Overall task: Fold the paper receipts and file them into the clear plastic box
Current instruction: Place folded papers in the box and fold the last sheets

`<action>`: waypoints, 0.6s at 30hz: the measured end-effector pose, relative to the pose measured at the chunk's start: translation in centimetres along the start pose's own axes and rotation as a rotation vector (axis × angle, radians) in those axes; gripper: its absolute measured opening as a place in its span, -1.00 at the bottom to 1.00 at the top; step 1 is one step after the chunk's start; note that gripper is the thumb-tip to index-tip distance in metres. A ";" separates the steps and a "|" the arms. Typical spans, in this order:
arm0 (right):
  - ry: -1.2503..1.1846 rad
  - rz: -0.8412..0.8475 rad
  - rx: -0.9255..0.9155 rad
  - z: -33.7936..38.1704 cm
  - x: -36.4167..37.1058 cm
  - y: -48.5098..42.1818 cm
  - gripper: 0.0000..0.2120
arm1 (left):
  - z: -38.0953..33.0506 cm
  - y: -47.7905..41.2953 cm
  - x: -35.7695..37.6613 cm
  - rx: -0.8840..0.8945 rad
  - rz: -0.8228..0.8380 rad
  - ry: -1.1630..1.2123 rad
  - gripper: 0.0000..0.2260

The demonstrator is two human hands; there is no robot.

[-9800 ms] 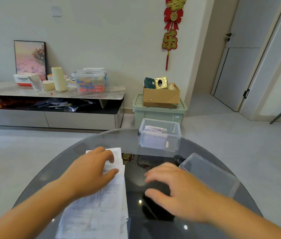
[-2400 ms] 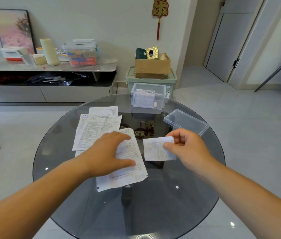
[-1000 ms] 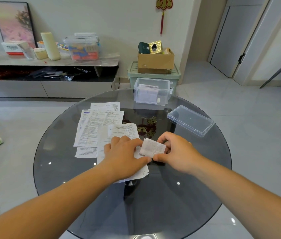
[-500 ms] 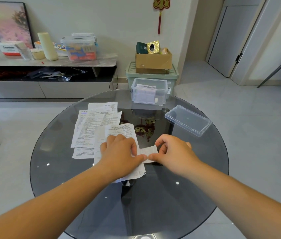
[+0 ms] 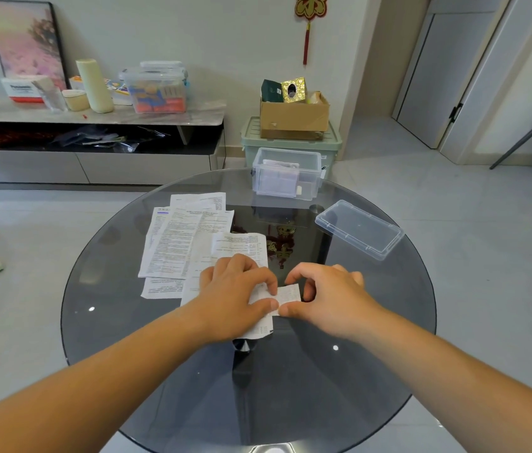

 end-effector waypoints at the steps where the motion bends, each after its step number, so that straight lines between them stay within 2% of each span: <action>1: 0.018 0.006 -0.004 0.0 0.0 0.0 -0.65 | 0.1 0.0 -0.1 0.000 0.028 0.005 -0.83; 8: 0.109 0.025 0.009 0.0 -0.1 -0.2 -0.57 | 0.3 0.0 -0.6 -0.016 0.078 0.024 -0.79; 13: 0.089 0.059 0.058 -1.2 -1.0 -0.4 -0.62 | 0.3 0.0 -0.8 -0.022 0.091 0.029 -0.79; 18: 0.036 0.078 -0.012 -1.5 -1.1 -0.1 -0.63 | 0.3 0.1 -0.8 -0.022 0.080 0.023 -0.79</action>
Point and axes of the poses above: each hand's wrist, its own y-axis away from the middle knuckle, its own x-axis out of the palm, z = x × y, the point moved 2 cm from there along -y, towards the middle knuckle, and after that the axes turned 11 degrees about -x, right-handed, at the moved point
